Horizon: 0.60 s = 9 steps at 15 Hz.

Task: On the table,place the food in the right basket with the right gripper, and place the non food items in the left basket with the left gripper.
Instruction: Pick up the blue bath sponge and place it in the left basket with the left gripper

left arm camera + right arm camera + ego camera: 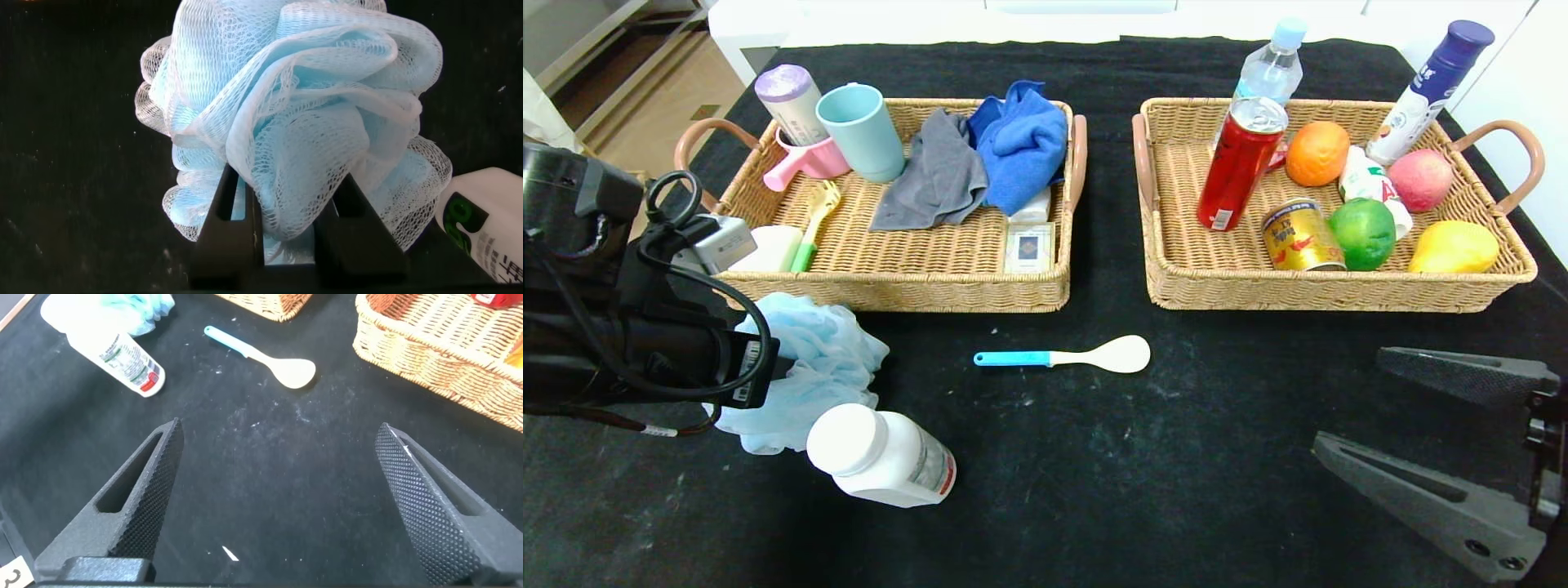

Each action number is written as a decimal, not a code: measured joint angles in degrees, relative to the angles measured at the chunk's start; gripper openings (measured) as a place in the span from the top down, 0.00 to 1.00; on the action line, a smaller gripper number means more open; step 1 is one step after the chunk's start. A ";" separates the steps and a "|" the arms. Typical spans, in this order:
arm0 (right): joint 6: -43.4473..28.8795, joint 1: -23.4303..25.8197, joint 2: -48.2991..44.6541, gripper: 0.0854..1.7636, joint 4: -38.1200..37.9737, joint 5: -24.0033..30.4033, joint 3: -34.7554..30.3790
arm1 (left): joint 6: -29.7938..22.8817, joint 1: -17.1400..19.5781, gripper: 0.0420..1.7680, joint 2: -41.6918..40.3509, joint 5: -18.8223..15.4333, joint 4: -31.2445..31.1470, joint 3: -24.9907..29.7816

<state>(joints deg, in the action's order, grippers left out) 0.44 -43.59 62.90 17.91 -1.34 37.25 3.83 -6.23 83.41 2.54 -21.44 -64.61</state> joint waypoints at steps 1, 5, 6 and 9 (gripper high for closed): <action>0.02 -0.01 0.10 0.03 -0.02 0.02 0.00 | 0.00 0.00 0.80 0.02 -0.04 0.00 0.00; -0.17 -0.06 0.52 0.03 -0.02 0.02 0.04 | 0.22 -0.55 0.82 -1.29 -0.12 -0.05 0.37; -0.20 -0.09 0.62 0.03 -0.02 0.02 0.04 | 0.28 -0.93 0.83 -2.13 -0.15 -0.07 0.34; -0.20 -0.09 1.07 0.03 -0.02 0.02 -0.02 | 0.30 -2.45 0.86 -5.88 -0.61 -0.63 0.00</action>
<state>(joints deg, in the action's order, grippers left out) 0.24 -43.68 63.98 17.88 -1.32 37.23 4.13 -8.68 77.53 1.93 -22.08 -64.61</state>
